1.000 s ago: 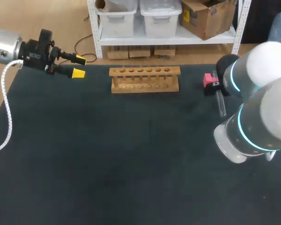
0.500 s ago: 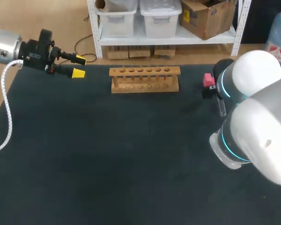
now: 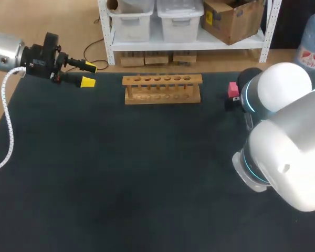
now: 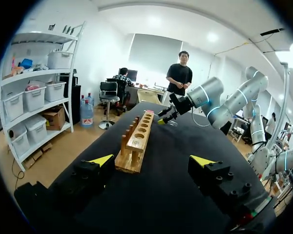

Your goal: Grasp the test tube, adjust it, and insert it.

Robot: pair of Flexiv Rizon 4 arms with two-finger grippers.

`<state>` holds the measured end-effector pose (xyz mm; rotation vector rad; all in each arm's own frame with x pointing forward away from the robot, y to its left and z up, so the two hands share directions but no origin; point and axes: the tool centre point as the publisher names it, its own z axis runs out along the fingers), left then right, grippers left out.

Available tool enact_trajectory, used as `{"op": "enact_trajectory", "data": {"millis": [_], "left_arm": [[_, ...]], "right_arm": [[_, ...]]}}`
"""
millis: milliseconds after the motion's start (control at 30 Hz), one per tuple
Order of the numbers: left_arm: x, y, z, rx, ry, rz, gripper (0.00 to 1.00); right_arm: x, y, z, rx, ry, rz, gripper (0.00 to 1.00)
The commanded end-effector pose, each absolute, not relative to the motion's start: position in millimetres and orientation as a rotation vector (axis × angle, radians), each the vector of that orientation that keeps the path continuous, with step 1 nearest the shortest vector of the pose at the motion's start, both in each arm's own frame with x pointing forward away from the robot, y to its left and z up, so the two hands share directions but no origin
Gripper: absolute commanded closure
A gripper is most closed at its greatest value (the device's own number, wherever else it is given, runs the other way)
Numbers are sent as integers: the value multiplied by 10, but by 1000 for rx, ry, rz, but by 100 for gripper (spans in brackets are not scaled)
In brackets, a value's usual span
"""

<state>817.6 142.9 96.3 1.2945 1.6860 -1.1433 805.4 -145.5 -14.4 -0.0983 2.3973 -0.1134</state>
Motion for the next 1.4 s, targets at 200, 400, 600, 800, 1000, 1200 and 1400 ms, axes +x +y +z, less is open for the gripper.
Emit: {"op": "enact_trajectory", "data": {"millis": [200, 400, 600, 800, 1000, 1200, 1400], "left_arm": [[8177, 1431, 953, 1295, 1683, -1143, 0], [8177, 1431, 953, 1295, 1683, -1143, 0], [8177, 1431, 953, 1295, 1683, -1143, 0], [8177, 1431, 953, 1295, 1683, -1143, 0], [8177, 1431, 953, 1295, 1683, -1143, 0], [8177, 1431, 953, 1295, 1683, -1143, 0], [8177, 1431, 953, 1295, 1683, -1143, 0]], "right_arm": [[8061, -1503, -190, -87, 2396, -43, 1], [8060, -1504, -191, -94, 2400, -43, 6], [8068, -1497, -196, -97, 2401, -39, 30], [8072, -1491, -207, -103, 2407, -40, 50], [8070, -1489, -205, -108, 2412, -45, 56], [8066, -1493, -206, -101, 2417, -50, 58], [8063, -1501, -213, -90, 2423, -52, 60]]}}
